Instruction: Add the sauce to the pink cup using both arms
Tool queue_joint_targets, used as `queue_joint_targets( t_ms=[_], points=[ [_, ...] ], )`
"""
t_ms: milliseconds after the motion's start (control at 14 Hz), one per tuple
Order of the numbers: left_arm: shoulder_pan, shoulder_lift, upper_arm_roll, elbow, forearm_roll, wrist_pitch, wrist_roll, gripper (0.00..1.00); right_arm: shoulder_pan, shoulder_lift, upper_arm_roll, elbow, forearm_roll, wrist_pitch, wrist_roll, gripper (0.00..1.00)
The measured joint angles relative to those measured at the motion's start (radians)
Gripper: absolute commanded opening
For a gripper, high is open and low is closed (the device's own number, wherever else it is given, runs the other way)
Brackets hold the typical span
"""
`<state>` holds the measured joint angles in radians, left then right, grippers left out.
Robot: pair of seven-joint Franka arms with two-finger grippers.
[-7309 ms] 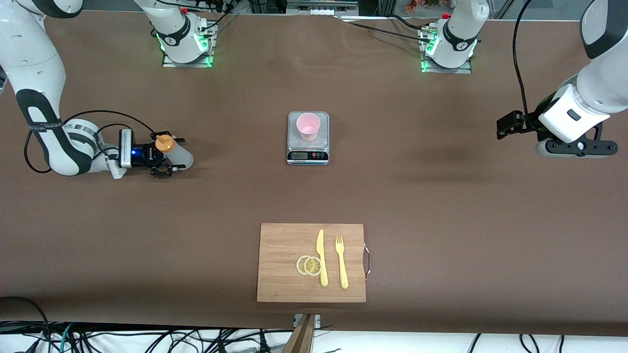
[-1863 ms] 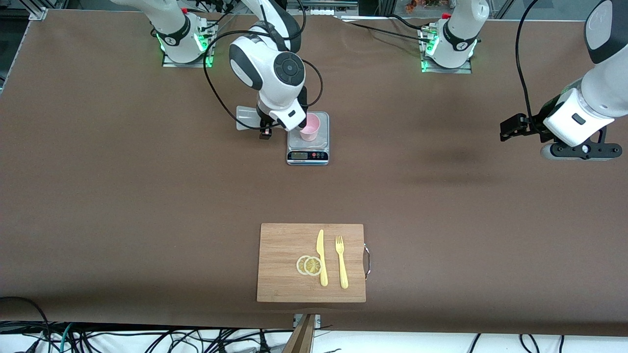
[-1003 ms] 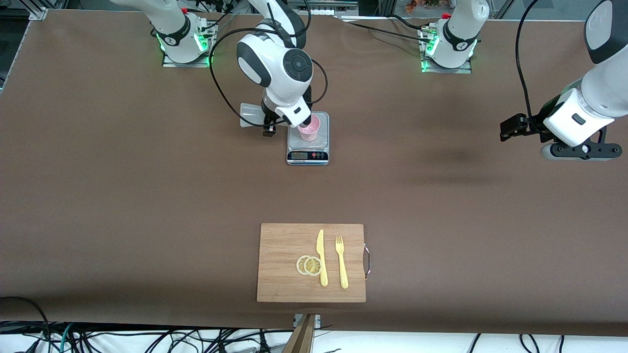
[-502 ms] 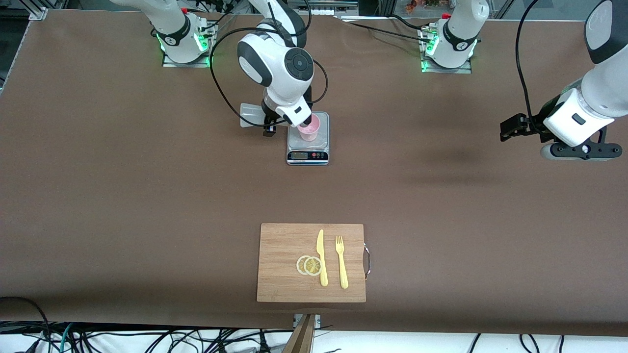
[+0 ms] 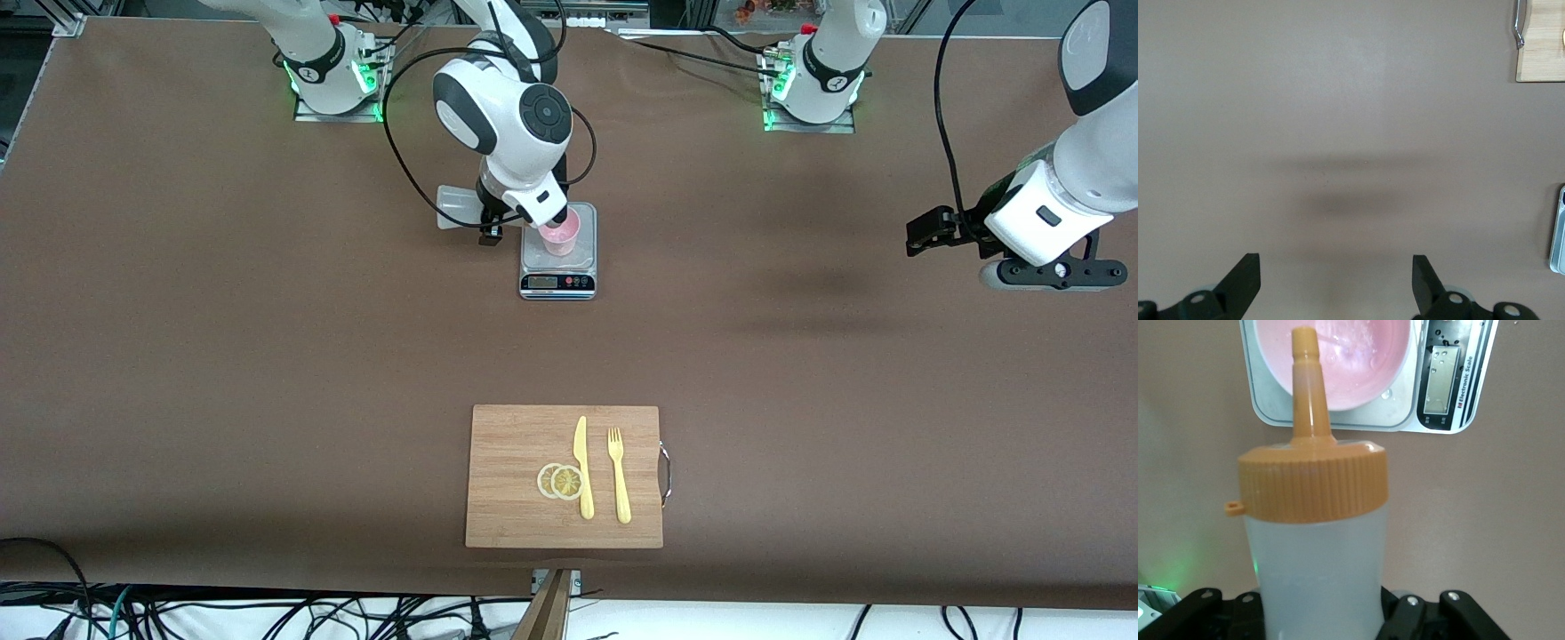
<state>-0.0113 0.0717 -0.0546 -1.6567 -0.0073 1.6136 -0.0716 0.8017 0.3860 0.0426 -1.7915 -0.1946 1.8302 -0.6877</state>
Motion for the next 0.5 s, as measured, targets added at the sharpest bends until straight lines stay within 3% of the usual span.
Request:
queue_joint_targets(
  t_ms=[502],
  points=[
    [0.000, 0.000, 0.000, 0.000, 0.000, 0.000, 0.000, 1.00, 0.005, 0.000, -0.005, 0.000, -0.001, -0.001, -0.005, 0.00]
  ],
)
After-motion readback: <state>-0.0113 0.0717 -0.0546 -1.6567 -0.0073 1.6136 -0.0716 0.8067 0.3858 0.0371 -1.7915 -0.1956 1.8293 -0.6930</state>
